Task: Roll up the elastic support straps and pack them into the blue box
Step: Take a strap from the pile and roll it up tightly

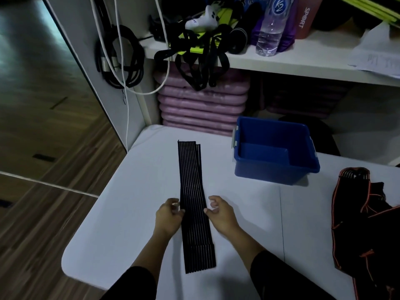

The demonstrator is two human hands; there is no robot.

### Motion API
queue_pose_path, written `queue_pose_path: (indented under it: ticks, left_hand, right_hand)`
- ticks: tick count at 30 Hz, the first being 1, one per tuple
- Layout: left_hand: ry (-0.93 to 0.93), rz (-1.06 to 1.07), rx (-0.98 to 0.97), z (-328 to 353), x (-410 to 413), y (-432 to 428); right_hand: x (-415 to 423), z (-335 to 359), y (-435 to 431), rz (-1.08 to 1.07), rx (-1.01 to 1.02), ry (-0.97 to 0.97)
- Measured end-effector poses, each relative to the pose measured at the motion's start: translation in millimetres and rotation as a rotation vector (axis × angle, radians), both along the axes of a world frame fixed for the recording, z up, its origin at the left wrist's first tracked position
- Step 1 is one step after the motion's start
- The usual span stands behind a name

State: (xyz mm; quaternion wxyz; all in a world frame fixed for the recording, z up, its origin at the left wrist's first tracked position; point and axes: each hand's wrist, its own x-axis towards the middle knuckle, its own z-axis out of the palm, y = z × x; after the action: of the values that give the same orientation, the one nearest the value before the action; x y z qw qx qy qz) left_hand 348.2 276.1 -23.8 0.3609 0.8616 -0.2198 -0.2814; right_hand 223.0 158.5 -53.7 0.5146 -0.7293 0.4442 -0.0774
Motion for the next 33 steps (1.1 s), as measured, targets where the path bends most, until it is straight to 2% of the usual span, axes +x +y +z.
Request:
queue_pose_path:
  ticks: [5,18,26,33]
  left_hand:
    - [0.054,0.002,-0.005,4.0,49.0,-56.2]
    - [-0.089,-0.114,0.006,-20.7,144.3,-158.7]
    - [-0.073,-0.154,-0.048,-23.2,151.4,-165.6]
    - [0.176,-0.104,-0.173,-14.8,150.4,-162.2]
  right_hand:
    - [52.5,6.7,-45.6,-0.047,0.041,0.011]
    - [158.0,-11.9,-129.0,-0.069,-0.03,-0.054]
    - [170.7,-14.6,-139.0,-0.187,0.133,-0.172]
    - [166.2,-16.0,-135.6,-0.149,0.158,-0.198]
